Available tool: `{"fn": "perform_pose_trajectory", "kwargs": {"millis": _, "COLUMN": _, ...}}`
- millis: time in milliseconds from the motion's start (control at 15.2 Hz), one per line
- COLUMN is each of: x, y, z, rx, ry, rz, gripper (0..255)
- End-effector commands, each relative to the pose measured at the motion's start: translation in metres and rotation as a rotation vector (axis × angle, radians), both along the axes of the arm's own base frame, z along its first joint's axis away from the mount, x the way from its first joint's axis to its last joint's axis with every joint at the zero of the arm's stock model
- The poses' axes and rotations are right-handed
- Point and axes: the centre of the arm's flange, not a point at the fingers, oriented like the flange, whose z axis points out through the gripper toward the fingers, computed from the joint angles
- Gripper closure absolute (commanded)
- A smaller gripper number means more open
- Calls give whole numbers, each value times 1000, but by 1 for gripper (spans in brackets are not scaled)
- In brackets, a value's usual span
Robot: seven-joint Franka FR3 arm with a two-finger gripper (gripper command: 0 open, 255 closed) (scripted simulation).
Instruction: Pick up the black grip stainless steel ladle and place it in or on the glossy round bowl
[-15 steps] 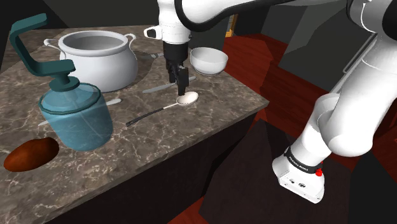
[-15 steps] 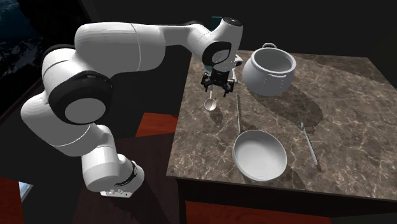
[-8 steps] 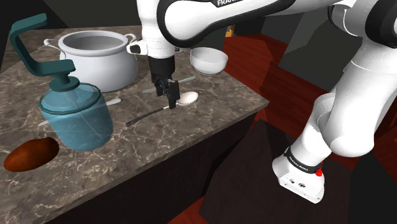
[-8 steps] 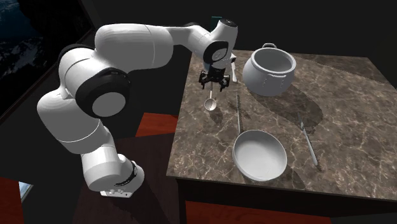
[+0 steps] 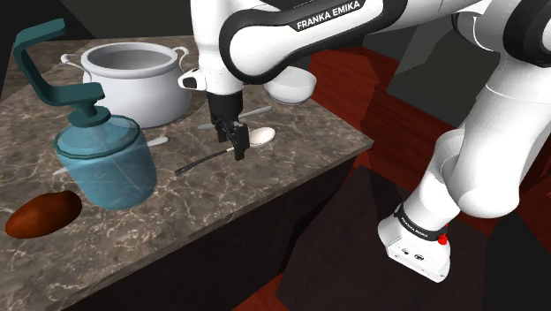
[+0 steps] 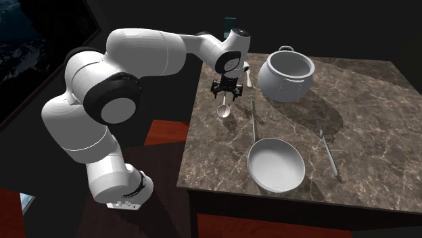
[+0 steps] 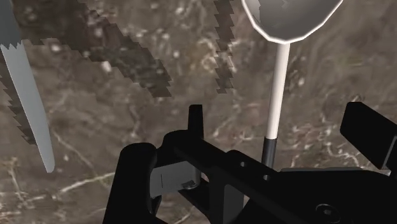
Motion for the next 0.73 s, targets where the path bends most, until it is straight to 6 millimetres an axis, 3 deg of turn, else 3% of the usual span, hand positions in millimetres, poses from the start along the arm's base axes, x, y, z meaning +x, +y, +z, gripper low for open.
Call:
{"fn": "perform_pose_trajectory", "kwargs": {"millis": 0, "x": 0, "y": 0, "z": -1, "rx": 0, "ry": 0, "rz": 0, "gripper": 0}}
{"fn": "perform_pose_trajectory", "kwargs": {"millis": 198, "x": 0, "y": 0, "z": -1, "rx": 0, "ry": 0, "rz": 0, "gripper": 0}}
{"fn": "perform_pose_trajectory", "kwargs": {"millis": 264, "x": 0, "y": 0, "z": -1, "rx": 0, "ry": 0, "rz": 0, "gripper": 255}}
{"fn": "perform_pose_trajectory", "kwargs": {"millis": 660, "x": 0, "y": 0, "z": -1, "rx": 0, "ry": 0, "rz": 0, "gripper": 255}}
